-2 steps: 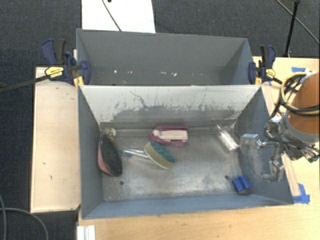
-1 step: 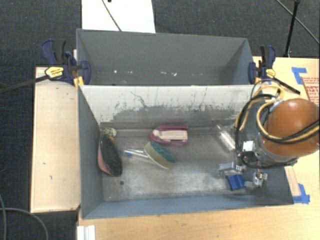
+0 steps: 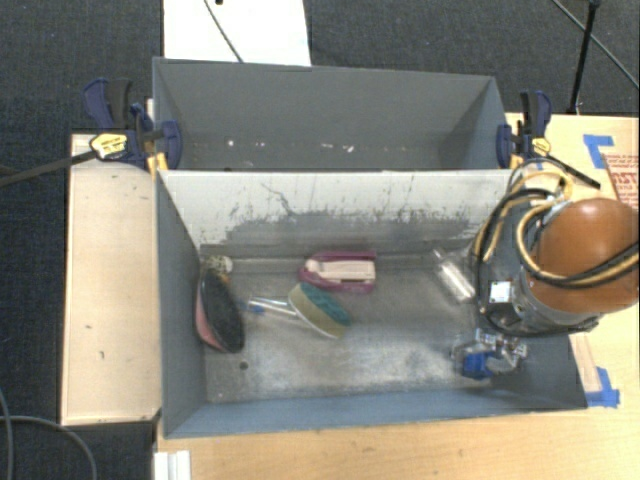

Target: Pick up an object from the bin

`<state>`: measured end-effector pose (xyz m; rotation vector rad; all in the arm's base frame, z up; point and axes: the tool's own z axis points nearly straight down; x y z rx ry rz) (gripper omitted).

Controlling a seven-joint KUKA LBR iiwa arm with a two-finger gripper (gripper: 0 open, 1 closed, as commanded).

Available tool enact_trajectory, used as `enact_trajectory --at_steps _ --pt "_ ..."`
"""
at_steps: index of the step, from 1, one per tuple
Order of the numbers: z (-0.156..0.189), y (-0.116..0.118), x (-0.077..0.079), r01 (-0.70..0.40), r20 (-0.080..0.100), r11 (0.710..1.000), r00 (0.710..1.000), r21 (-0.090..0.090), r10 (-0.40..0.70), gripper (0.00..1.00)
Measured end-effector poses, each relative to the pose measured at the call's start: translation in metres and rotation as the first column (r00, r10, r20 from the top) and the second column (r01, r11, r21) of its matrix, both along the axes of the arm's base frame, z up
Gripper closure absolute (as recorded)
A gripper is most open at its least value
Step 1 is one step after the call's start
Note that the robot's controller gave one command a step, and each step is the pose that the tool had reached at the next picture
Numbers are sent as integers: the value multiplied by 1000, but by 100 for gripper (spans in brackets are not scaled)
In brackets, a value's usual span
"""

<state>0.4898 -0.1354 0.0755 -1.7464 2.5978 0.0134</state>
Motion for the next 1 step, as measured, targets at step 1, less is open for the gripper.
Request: enact_trajectory --at_steps 1 --pt "133 1 -5 32 5 999 999 -15 -32 100"
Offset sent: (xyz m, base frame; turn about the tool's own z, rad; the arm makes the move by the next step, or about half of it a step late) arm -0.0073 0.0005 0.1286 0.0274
